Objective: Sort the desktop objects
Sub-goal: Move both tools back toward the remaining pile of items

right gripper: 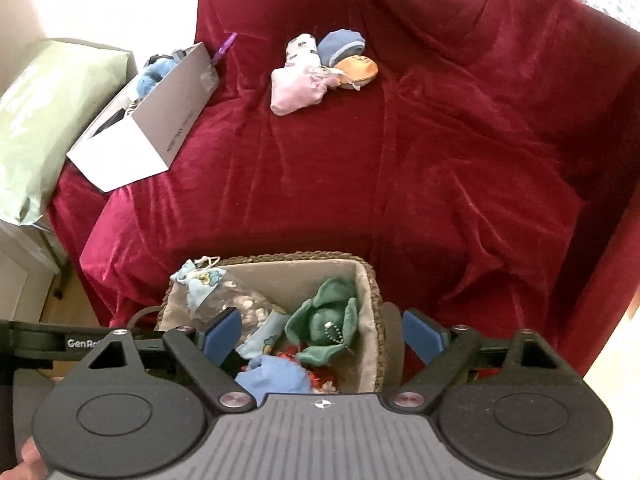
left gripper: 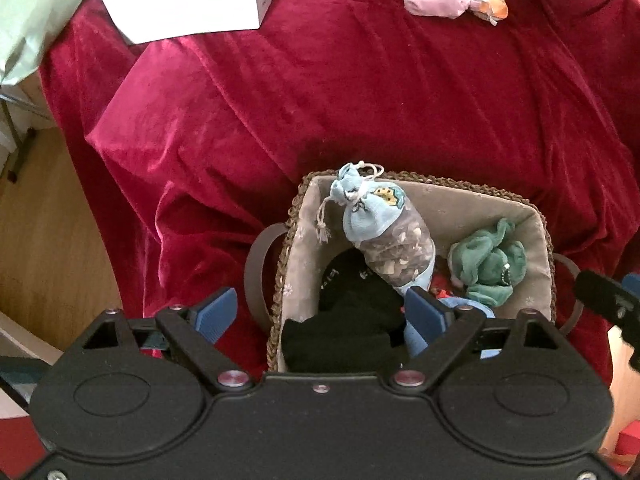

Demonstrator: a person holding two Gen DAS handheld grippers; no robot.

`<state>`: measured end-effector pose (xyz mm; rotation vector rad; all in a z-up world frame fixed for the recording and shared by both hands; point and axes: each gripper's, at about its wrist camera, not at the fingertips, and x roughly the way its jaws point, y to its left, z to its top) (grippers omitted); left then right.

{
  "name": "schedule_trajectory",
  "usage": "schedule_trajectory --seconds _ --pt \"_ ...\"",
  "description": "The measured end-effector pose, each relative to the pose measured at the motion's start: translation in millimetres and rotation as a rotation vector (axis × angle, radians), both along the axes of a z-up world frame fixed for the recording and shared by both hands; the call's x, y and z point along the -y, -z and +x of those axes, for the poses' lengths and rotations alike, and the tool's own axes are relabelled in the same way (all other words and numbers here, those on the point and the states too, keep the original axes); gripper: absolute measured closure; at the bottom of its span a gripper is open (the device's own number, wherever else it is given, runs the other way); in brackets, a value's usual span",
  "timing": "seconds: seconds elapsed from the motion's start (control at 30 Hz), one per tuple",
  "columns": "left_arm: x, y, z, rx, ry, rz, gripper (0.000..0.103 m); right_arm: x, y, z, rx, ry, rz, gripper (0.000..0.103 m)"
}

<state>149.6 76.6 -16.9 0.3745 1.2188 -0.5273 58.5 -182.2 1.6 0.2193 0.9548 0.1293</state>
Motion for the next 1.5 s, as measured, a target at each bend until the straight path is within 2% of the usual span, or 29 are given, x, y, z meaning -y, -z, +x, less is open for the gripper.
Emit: schedule_trajectory --seconds 0.27,0.4,0.53,0.67,0.8,0.93,1.07,1.2,1.33,1.43,1.5 --pt "25.9 -18.0 15.6 0.073 0.064 -0.012 0.015 16.2 -20.4 28.0 0.139 0.044 -0.078 0.015" --pt "44.0 -26.1 31.3 0.075 0.084 -0.025 0.015 29.7 -30.7 53.8 0.189 0.094 -0.081 0.012" --pt "61.2 -27.9 41.7 0.09 0.098 -0.029 0.015 36.9 -31.5 78.2 0.177 0.119 -0.1 0.012" --pt "79.1 -22.2 48.4 0.099 0.134 -0.009 0.015 37.6 -23.2 101.2 0.135 0.073 -0.117 0.012" --pt "103.0 -14.0 55.7 0.132 0.191 0.015 0.015 30.6 -20.7 119.5 0.157 0.003 -0.178 0.012" --pt "121.4 -14.5 63.6 0.148 0.19 0.012 0.015 25.0 -24.7 138.7 0.203 -0.046 -0.265 0.012" --pt "138.5 -16.1 72.6 0.163 0.196 0.0 0.015 26.8 -23.8 166.7 0.192 -0.056 -0.29 0.012" --pt "158.1 -10.2 86.5 0.124 0.211 -0.021 0.015 30.2 -19.8 192.2 0.209 -0.063 -0.322 0.015" --pt "173.8 -1.4 105.5 0.074 0.209 -0.069 0.015 39.2 -15.5 221.2 0.23 -0.062 -0.283 0.016" --pt "188.6 4.3 121.5 0.079 0.219 -0.085 0.015 49.5 -10.5 244.9 0.256 -0.034 -0.224 0.016" --pt "199.4 6.9 133.3 0.083 0.224 -0.101 0.015 55.0 -2.8 268.6 0.235 0.0 -0.207 0.016"
